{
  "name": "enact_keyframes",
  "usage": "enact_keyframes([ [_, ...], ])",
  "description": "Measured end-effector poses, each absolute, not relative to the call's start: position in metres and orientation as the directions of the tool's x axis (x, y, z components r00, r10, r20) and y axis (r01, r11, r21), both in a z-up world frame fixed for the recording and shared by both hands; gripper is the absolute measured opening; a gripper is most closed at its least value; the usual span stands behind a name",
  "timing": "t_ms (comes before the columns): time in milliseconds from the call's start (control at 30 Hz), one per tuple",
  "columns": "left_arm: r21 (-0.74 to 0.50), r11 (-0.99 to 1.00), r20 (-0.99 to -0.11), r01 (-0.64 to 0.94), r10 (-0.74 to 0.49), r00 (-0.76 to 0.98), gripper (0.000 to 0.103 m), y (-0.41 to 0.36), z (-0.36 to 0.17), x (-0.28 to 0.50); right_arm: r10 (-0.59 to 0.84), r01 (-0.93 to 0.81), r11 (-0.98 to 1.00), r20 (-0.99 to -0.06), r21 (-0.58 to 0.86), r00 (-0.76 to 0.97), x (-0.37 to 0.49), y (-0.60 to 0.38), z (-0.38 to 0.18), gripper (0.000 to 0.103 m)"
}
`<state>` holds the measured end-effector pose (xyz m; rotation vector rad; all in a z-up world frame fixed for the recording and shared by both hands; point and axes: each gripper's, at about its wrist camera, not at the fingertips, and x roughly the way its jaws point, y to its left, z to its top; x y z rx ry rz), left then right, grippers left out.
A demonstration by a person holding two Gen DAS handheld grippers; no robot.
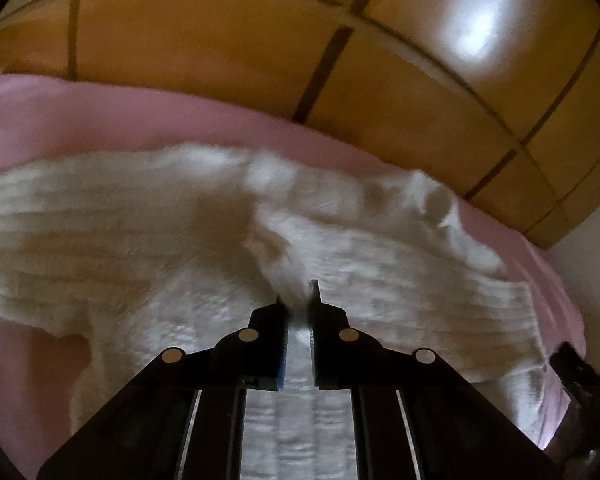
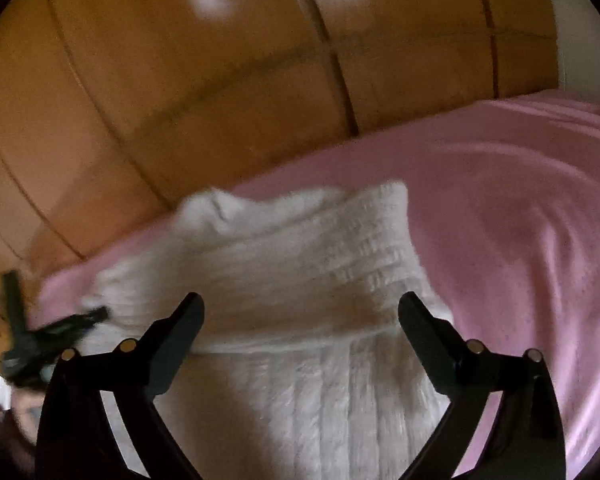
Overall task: Fold small clothes
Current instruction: 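Grasp the other sleeve with the left gripper and fold it across the body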
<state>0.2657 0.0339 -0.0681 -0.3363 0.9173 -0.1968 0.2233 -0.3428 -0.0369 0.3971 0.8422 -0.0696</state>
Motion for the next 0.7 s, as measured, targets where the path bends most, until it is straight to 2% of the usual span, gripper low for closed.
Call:
enact_keyframes([
  [33,-0.341,0.94,-0.754,0.002,-0.275,0.597,0.013,0.038,-0.073,0.265,0.089,0.228,0.927,-0.766,0.296,0.636,0.228,-0.34,-0.047,0.096],
  [67,-0.317,0.948,-0.758,-0.012,-0.246,0.604,0.027,0.043,-0.075,0.264,0.076,0.233,0.936,-0.796,0.265,0.6,0.23,-0.334,-0.06,0.097],
  [133,-0.269,0.961,-0.757,-0.056,-0.176,0.629,0.034,0.057,-0.077,0.262,0.004,0.212,0.963,-0.793,0.168,0.609,0.231,-0.32,-0.07,0.1],
  [200,-0.284,0.955,-0.756,-0.091,-0.164,0.634,0.034,0.072,-0.076,0.26,-0.045,0.22,0.969,-0.79,0.116,0.612,0.229,-0.313,-0.069,0.101],
  [300,-0.306,0.939,-0.755,-0.156,-0.14,0.64,0.034,0.097,-0.073,0.252,-0.051,0.224,0.968,-0.788,0.112,0.614,0.222,-0.316,-0.07,0.101],
  [533,-0.457,0.864,-0.736,-0.21,-0.235,0.635,0.034,0.164,-0.072,0.213,-0.062,0.23,0.968,-0.787,0.103,0.614,0.229,-0.312,-0.072,0.101],
  [633,-0.562,0.783,-0.71,-0.267,-0.292,0.64,0.034,0.215,-0.077,0.195,-0.074,0.236,0.967,-0.786,0.093,0.614,0.23,-0.31,-0.074,0.101],
  [700,-0.585,0.74,-0.688,-0.332,-0.237,0.686,0.034,0.252,-0.075,0.181,-0.091,0.237,0.969,-0.786,0.072,0.612,0.227,-0.307,-0.072,0.101],
])
